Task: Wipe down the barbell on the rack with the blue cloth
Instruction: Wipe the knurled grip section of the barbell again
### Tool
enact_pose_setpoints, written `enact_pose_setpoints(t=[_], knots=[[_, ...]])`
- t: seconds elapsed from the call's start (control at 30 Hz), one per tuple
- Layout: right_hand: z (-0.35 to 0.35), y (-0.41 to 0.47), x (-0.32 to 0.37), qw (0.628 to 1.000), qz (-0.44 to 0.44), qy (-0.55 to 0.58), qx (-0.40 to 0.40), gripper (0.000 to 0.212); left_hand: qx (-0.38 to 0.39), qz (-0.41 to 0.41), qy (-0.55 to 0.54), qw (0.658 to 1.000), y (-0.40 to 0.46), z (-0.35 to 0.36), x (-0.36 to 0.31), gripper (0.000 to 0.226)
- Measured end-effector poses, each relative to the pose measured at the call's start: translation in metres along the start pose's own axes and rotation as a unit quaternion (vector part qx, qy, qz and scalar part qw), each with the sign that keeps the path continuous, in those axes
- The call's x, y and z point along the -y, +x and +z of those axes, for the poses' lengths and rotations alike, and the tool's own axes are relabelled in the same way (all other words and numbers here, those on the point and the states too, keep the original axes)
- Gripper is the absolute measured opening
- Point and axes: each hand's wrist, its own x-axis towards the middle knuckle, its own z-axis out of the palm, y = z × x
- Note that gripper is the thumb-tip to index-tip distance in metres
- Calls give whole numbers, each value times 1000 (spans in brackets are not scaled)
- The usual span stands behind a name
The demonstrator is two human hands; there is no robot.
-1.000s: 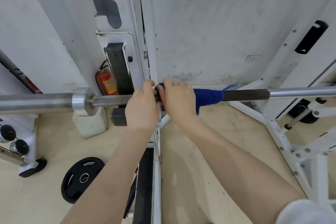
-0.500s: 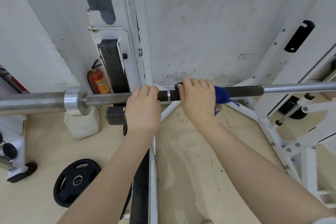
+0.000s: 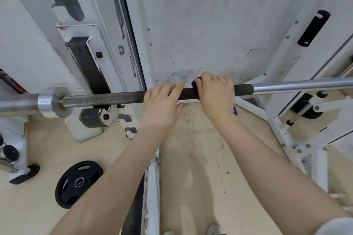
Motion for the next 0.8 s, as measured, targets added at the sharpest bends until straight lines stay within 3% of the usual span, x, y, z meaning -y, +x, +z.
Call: enact_pose_setpoints(t=[0.17,0.37,0.4,0.5,0.6,0.67,0.8], knots=[[-2,7,-36,997,-69,-5,19,30,-10,-45,22,999,10,8,-18,30],[-17,11,-107,998,64,-19,8,22,-47,-52,8,998,7,16,-16,35],[-18,11,-101,998,54,-8,18,15,-48,-53,11,997,6,17,-16,35],[-17,5,-64,999,-3,-3,33,25,-62,-60,21,996,7,20,-19,31],[-10,6,-64,994,-71,-20,75,14,-64,-72,27,995,9,23,-20,30],[-14,13,-83,982,-134,-14,134,30,-63,-75,25,995,9,24,-19,32],[-16,15,-99,997,-47,12,66,36,-59,-73,14,995,9,23,-17,35]])
